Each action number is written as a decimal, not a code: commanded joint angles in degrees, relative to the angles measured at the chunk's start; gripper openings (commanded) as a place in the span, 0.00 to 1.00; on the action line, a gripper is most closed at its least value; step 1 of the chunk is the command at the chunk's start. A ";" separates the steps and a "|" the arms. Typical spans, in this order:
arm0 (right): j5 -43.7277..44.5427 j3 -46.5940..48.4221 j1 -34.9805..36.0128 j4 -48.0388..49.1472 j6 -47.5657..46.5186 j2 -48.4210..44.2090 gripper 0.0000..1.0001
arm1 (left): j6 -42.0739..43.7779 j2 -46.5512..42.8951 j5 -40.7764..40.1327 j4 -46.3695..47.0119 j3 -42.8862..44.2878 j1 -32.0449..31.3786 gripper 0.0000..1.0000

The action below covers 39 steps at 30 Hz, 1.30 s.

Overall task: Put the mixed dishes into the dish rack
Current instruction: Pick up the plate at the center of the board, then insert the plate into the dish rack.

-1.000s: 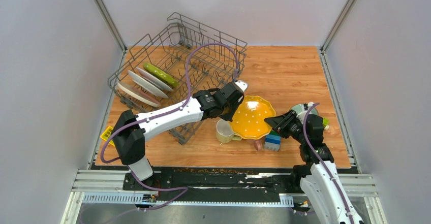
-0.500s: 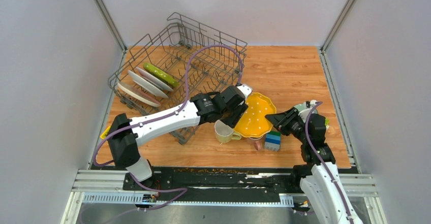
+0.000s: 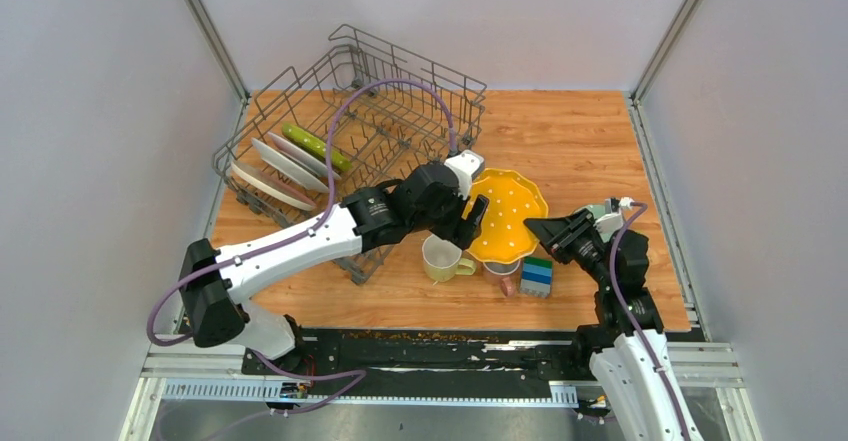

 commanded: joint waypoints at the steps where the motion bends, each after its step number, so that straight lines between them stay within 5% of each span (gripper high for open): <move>1: -6.96 5.46 1.69 15.04 7.90 -2.60 0.00 | -4.51 -3.70 9.35 12.14 -1.66 0.04 0.86; 15: -9.33 3.96 1.66 21.19 11.91 -3.11 0.00 | -14.87 -11.34 12.44 23.95 -10.47 7.65 0.88; 25: -9.90 3.22 1.67 23.39 12.58 -1.80 0.00 | -20.62 -14.98 16.24 29.79 -14.89 11.66 0.59; 39: -10.08 2.13 1.67 29.79 11.87 0.64 0.00 | -21.18 -14.75 20.72 26.73 -12.70 11.66 0.62</move>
